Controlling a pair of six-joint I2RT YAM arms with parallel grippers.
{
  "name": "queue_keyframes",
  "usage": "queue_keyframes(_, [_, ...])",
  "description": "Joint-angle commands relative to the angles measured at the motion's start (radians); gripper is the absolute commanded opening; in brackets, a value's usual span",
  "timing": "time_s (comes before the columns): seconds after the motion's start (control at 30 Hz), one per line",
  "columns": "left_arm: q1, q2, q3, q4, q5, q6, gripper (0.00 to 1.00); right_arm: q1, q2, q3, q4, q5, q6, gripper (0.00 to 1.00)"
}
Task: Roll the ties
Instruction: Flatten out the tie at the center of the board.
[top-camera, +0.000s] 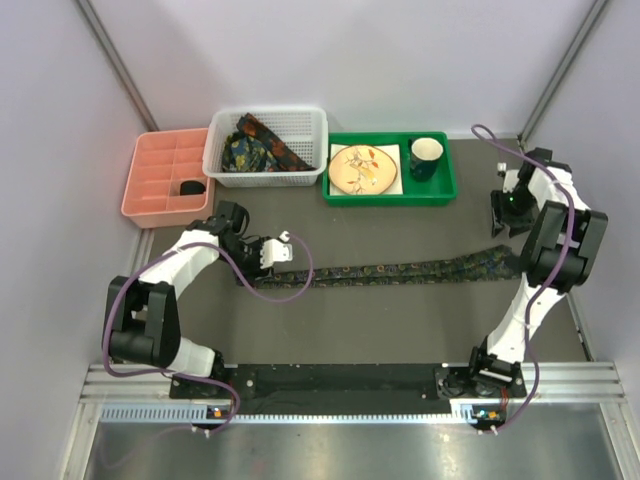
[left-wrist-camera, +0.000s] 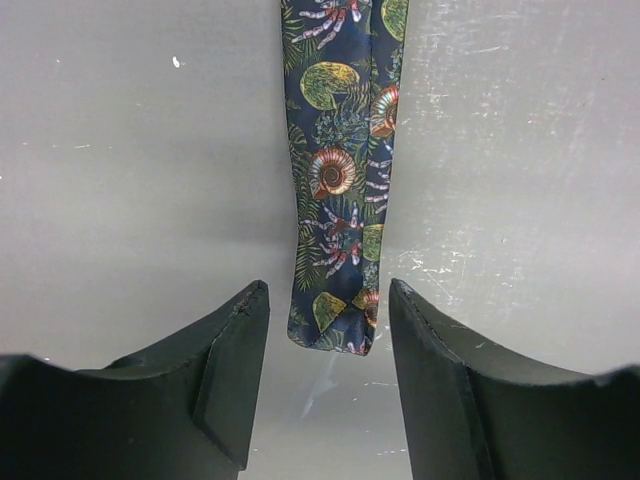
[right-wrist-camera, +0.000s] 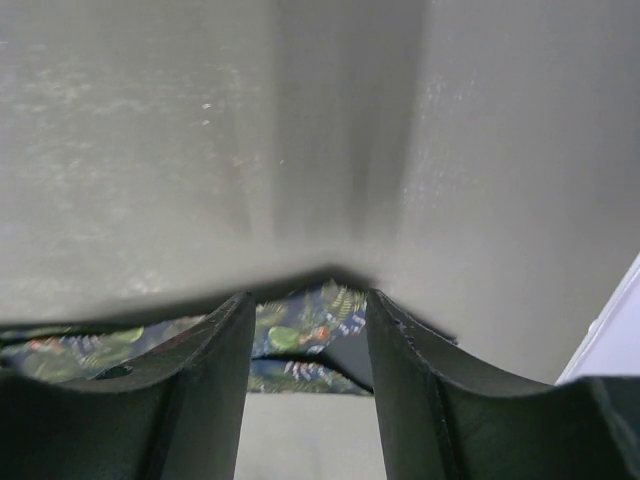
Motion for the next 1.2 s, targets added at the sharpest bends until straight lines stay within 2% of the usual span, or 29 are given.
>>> queue_keyframes(0.0, [0.005, -0.036, 0.028, -0.002, 0.034, -0.016, 0.56, -0.011, 0.037, 0.035, 0.025, 0.053, -0.014, 0.47])
queue_keyframes(0.13, [0.005, -0.035, 0.028, 0.003, 0.025, -0.013, 0.57, -0.011, 0.056, 0.0, 0.045, 0.096, -0.037, 0.45])
queue_keyframes(0.37, [0.005, -0.015, 0.048, 0.024, 0.01, -0.017, 0.57, -0.011, 0.048, -0.024, 0.008, 0.08, -0.022, 0.36])
queue_keyframes(0.53, [0.005, -0.001, 0.055, 0.035, 0.01, -0.017, 0.57, -0.011, 0.011, -0.041, -0.03, 0.043, 0.018, 0.37])
queue_keyframes(0.63, [0.005, -0.001, 0.057, 0.038, 0.011, -0.017, 0.57, -0.012, 0.002, -0.047, -0.035, 0.038, 0.014, 0.27])
queue_keyframes(0.67, [0.005, -0.001, 0.058, 0.04, 0.011, -0.017, 0.57, -0.011, 0.0, -0.044, -0.045, 0.049, 0.005, 0.19])
queue_keyframes(0.77, [0.005, 0.001, 0.058, 0.04, 0.007, -0.017, 0.57, -0.015, -0.027, -0.046, -0.053, 0.061, -0.017, 0.14])
queue_keyframes(1.07, [0.005, -0.012, 0.032, 0.032, 0.008, -0.017, 0.57, -0.017, -0.102, -0.149, -0.044, 0.119, -0.068, 0.1])
queue_keyframes(1.17, [0.005, -0.013, 0.031, 0.038, 0.002, -0.029, 0.62, -0.018, -0.107, -0.172, -0.006, 0.155, -0.072, 0.13])
